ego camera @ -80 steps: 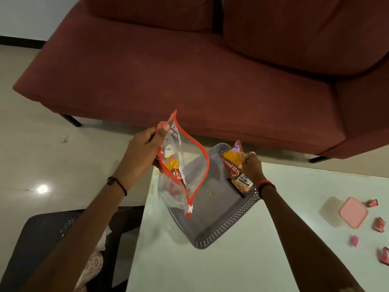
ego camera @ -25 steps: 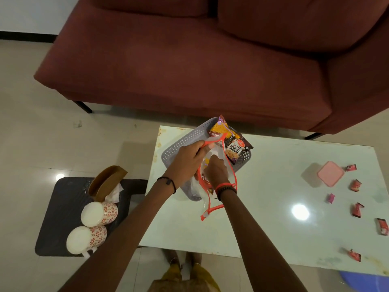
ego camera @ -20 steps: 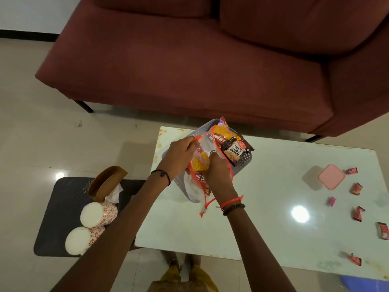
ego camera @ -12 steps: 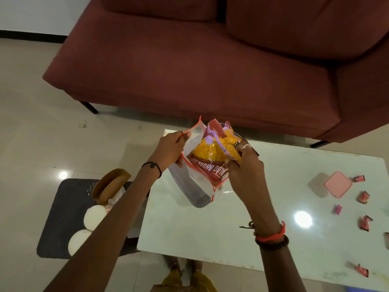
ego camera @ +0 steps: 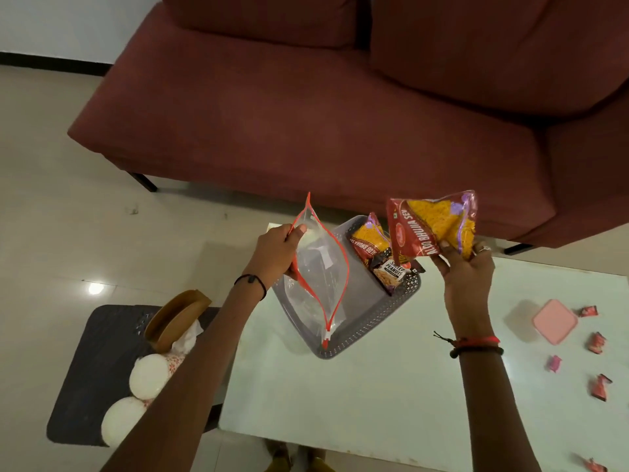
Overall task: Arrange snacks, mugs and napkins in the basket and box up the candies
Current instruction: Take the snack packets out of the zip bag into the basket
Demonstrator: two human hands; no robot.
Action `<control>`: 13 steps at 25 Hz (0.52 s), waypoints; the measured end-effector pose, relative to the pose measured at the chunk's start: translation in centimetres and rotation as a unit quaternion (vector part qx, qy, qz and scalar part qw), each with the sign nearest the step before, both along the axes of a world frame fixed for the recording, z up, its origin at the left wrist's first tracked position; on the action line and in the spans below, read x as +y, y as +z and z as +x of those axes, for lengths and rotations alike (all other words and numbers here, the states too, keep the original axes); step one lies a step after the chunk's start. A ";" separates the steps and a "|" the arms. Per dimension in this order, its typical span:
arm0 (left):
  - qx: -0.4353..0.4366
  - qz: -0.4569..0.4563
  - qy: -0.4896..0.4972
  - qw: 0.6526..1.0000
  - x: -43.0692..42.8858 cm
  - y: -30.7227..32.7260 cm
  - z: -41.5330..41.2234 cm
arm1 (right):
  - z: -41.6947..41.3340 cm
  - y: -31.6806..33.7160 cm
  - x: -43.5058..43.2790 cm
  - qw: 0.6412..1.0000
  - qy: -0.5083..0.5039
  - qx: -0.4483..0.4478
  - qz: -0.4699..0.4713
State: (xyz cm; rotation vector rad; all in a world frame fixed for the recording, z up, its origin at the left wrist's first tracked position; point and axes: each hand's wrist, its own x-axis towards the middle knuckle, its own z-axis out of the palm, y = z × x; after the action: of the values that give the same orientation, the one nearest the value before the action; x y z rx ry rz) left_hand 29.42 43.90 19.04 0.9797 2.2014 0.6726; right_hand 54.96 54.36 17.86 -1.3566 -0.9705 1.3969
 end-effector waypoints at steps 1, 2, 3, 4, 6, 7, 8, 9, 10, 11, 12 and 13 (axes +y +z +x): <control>-0.006 -0.001 0.001 1.000 0.2 0.1 -0.1 | 0.0 -2.2 0.5 0.996 0.000 -0.082 -0.023; -0.013 -0.003 0.001 1.000 0.4 0.2 -0.3 | -0.1 -4.6 1.0 0.985 0.013 -0.169 -0.044; -0.019 -0.004 -0.001 1.000 0.5 0.2 -0.5 | -0.3 -6.7 1.2 0.964 0.036 -0.255 -0.061; -0.025 -0.005 -0.002 1.000 0.6 0.3 -0.7 | -0.5 -8.7 1.2 0.942 0.064 -0.321 -0.071; -0.039 0.001 -0.004 0.999 0.7 0.3 -1.3 | -0.8 -12.2 1.1 0.918 0.112 -0.369 -0.086; -0.047 0.008 -0.003 0.999 0.7 0.2 -1.6 | -1.0 -13.8 1.1 0.914 0.124 -0.373 -0.097; -0.054 0.017 -0.002 0.998 0.7 0.2 -1.9 | -1.0 -15.2 1.2 0.912 0.130 -0.374 -0.105; -0.061 0.025 -0.002 0.998 0.7 0.1 -2.3 | -1.2 -16.3 1.3 0.911 0.134 -0.374 -0.107; -0.068 0.031 -0.002 0.997 0.7 0.1 -2.6 | -1.3 -17.3 1.4 0.912 0.137 -0.372 -0.102; -0.075 0.034 -0.001 0.997 0.7 -0.1 -2.9 | -1.6 -18.0 1.5 0.914 0.138 -0.368 -0.100; -0.082 0.036 -0.001 0.996 0.7 -0.3 -3.2 | -1.9 -18.8 1.6 0.916 0.141 -0.362 -0.100; -0.089 0.040 0.000 0.995 0.7 -0.5 -3.5 | -2.1 -19.4 1.7 0.916 0.143 -0.361 -0.100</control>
State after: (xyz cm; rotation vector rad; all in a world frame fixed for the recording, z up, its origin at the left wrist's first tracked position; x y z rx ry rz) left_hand 25.94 44.58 18.54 0.9230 2.0329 0.8198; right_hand 52.82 56.01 -1.53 -2.0186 -1.5867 1.2316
